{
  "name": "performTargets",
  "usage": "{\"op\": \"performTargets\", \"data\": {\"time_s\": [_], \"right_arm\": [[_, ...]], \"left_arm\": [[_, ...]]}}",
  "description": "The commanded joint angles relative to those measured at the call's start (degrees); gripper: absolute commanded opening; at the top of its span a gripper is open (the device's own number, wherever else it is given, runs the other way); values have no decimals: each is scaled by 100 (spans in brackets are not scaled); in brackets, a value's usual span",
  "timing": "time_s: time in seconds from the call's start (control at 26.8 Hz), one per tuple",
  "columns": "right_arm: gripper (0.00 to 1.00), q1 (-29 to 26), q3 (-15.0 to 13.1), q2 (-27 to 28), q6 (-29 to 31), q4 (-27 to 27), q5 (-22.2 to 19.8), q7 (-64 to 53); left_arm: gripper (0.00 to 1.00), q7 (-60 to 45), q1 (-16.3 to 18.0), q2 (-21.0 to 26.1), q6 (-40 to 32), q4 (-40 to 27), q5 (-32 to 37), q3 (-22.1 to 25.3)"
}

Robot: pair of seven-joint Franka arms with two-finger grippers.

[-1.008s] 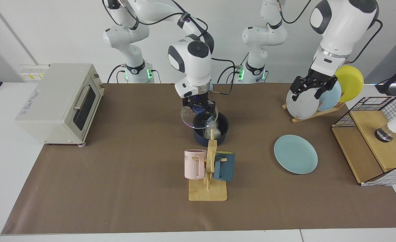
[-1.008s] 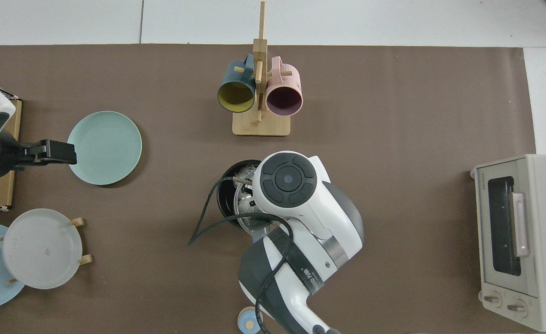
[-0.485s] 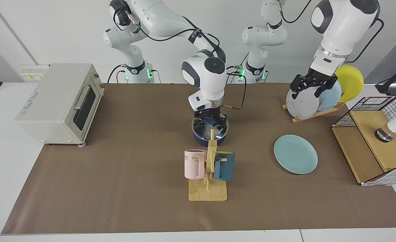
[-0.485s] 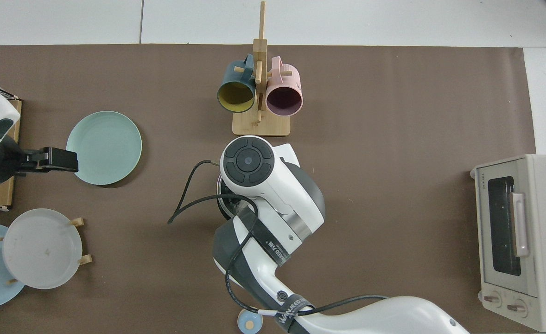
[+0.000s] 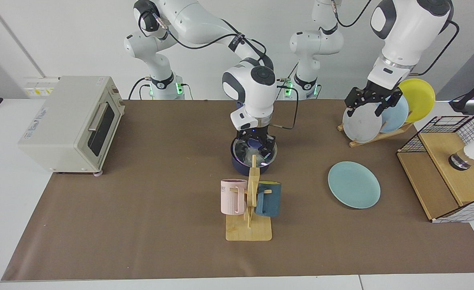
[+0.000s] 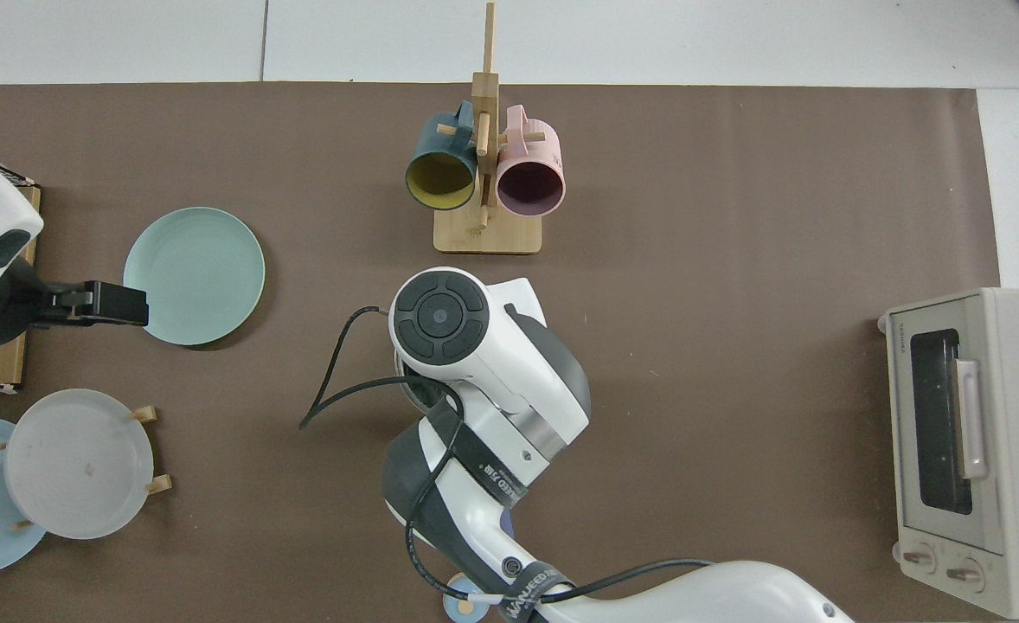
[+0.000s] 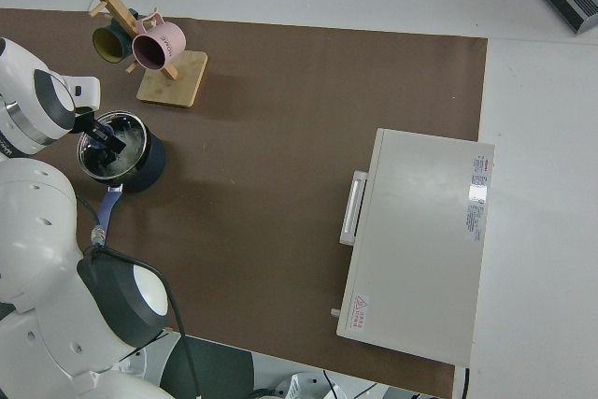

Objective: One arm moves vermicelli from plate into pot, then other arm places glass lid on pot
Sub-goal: 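Lower the glass lid onto the saucepan with the right gripper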

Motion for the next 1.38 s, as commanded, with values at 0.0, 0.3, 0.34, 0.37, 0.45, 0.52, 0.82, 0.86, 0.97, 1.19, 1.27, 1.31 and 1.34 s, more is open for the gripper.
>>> {"op": "performTargets", "data": {"time_s": [0.0, 0.3, 0.34, 0.37, 0.45, 0.52, 0.82, 0.86, 0.97, 1.19, 1.27, 1.31, 1.34], "right_arm": [[0, -5, -10, -58, 80, -96, -128, 182], [0, -23, -10, -75, 80, -184, -128, 217], [0, -23, -10, -84, 80, -184, -128, 235], [0, -23, -10, -84, 80, -193, -128, 261], [0, -14, -1, -93, 80, -211, -137, 357], [0, -5, -1, -137, 71, -263, -137, 384], [0, -32, 8, -163, 45, -325, -128, 472], [0, -23, 8, -163, 28, -325, -119, 481], [0, -14, 8, -189, -8, -334, -110, 498], [0, -23, 8, -216, 27, -413, -67, 498], [0, -23, 8, -216, 45, -413, -23, 507], [0, -23, 8, -216, 45, -413, -14, 516], [0, -32, 8, -216, 45, -421, -14, 542]], "left_arm": [[100, 110, -31, -114, -101, -57, 12, 43], [100, 111, -31, -114, -101, -57, 21, 34], [100, 111, -31, -114, -101, -57, 21, 34], [100, 102, -31, -114, -101, -57, 21, 34], [100, 110, -31, -114, -101, -57, 21, 34], [100, 102, -31, -114, -101, -57, 21, 34], [100, 111, -31, -114, -101, -57, 21, 34], [100, 111, -31, -114, -101, -57, 21, 34], [100, 110, -31, -114, -101, -57, 21, 34], [100, 111, -31, -114, -101, -57, 21, 34], [100, 102, -31, -114, -101, -57, 21, 34], [100, 110, -31, -114, -101, -57, 21, 34], [100, 111, -31, -114, -101, -57, 21, 34]]}}
